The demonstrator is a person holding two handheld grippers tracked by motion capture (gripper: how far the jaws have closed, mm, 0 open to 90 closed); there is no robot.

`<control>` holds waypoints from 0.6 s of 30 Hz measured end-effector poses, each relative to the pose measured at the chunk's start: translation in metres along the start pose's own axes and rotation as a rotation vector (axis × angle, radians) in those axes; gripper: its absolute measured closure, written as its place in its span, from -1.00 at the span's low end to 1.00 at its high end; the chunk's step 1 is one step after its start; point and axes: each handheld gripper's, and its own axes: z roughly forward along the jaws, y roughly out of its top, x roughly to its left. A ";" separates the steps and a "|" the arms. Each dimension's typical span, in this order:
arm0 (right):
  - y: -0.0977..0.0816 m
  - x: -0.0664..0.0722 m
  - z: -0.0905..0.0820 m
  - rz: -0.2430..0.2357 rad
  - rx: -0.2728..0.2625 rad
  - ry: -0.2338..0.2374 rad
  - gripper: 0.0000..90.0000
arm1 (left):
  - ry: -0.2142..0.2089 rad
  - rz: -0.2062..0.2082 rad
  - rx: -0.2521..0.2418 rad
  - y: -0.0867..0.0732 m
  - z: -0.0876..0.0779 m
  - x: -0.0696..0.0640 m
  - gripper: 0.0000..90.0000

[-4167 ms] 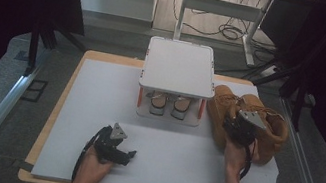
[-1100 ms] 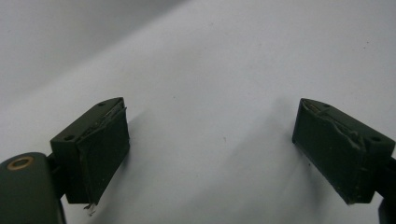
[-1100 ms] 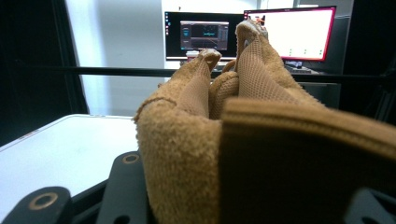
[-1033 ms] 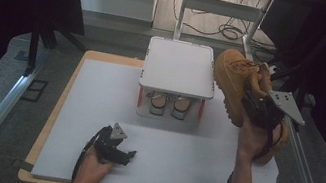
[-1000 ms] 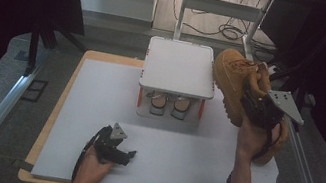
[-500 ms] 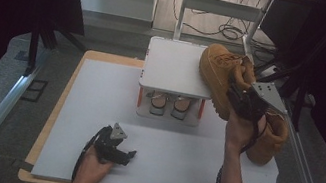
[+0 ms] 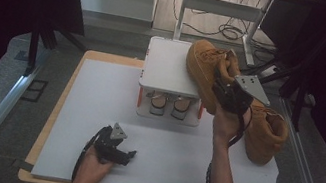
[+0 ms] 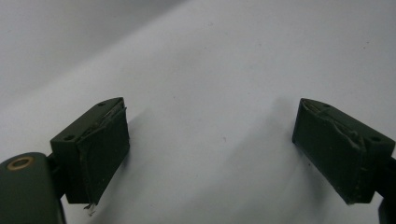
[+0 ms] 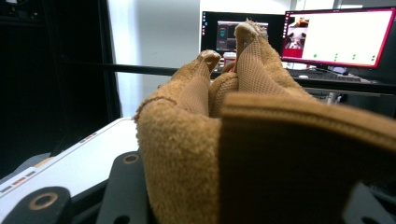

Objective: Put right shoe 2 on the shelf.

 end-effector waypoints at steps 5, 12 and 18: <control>0.002 0.010 0.006 -0.005 0.001 0.014 0.18 | 0.000 0.000 0.000 0.000 0.000 0.000 -0.77; 0.002 0.025 0.016 -0.011 0.001 0.047 0.18 | 0.000 0.000 -0.002 0.000 0.000 0.000 -0.77; 0.003 0.038 0.026 -0.008 0.001 0.067 0.18 | 0.000 0.000 -0.002 0.000 0.000 0.000 -0.77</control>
